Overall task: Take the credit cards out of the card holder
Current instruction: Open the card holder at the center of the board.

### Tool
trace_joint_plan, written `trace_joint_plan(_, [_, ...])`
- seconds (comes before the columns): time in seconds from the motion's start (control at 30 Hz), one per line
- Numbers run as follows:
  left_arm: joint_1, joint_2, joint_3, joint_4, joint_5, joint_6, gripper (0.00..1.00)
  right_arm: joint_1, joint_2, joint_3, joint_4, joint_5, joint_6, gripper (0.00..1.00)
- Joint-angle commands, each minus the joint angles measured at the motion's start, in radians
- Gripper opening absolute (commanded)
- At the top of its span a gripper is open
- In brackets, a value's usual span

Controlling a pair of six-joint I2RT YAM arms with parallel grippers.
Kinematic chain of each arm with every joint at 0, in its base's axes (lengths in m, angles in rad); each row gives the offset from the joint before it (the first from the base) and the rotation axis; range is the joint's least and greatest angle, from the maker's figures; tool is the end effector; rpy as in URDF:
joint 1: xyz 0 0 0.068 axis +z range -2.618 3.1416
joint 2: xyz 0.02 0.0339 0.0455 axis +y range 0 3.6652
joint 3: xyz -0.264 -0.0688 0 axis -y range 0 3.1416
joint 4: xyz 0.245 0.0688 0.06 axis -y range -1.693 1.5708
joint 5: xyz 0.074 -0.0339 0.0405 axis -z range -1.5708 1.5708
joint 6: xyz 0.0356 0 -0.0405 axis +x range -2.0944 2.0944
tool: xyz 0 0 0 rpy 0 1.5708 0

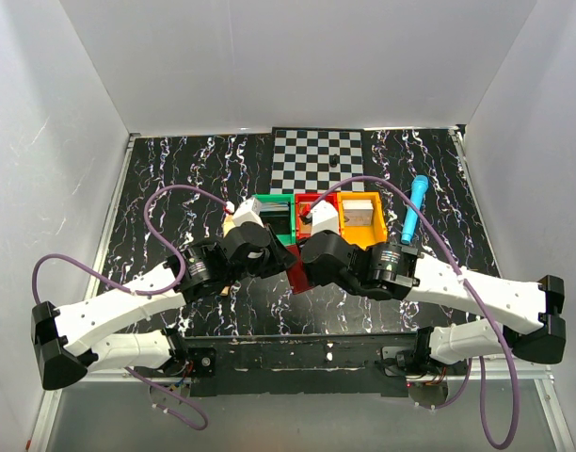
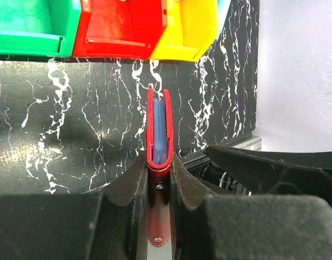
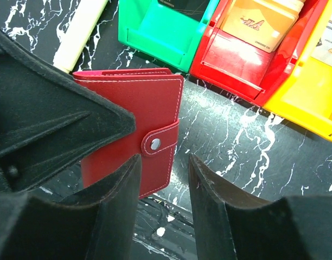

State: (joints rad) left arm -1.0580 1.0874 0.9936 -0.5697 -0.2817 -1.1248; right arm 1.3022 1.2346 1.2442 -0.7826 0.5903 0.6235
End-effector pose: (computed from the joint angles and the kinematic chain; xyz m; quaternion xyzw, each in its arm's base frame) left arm 0.1225 -0.1974 0.3174 -0.0912 0.8874 -0.3268 0.3121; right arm 0.0858 0.2372 0.3527 -0.1869 0.8690 0.1519 0.4323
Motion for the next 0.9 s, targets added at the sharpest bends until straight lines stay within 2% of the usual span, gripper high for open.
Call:
trace_joint_plan(0.0, [-0.008,-0.001,0.010,0.004,-0.024,-0.009,0.00,0.003,-0.017,-0.002,0.045,-0.015,-0.007,0.48])
trace_joint_plan(0.63, [-0.017,0.005,0.045,0.002,-0.016,0.013,0.00,0.008,0.126,0.089,-0.049,0.002,-0.011,0.47])
trace_joint_plan(0.87, [-0.017,-0.011,0.036,-0.001,-0.022,0.014,0.00,0.006,0.138,0.093,-0.069,0.011,-0.010,0.43])
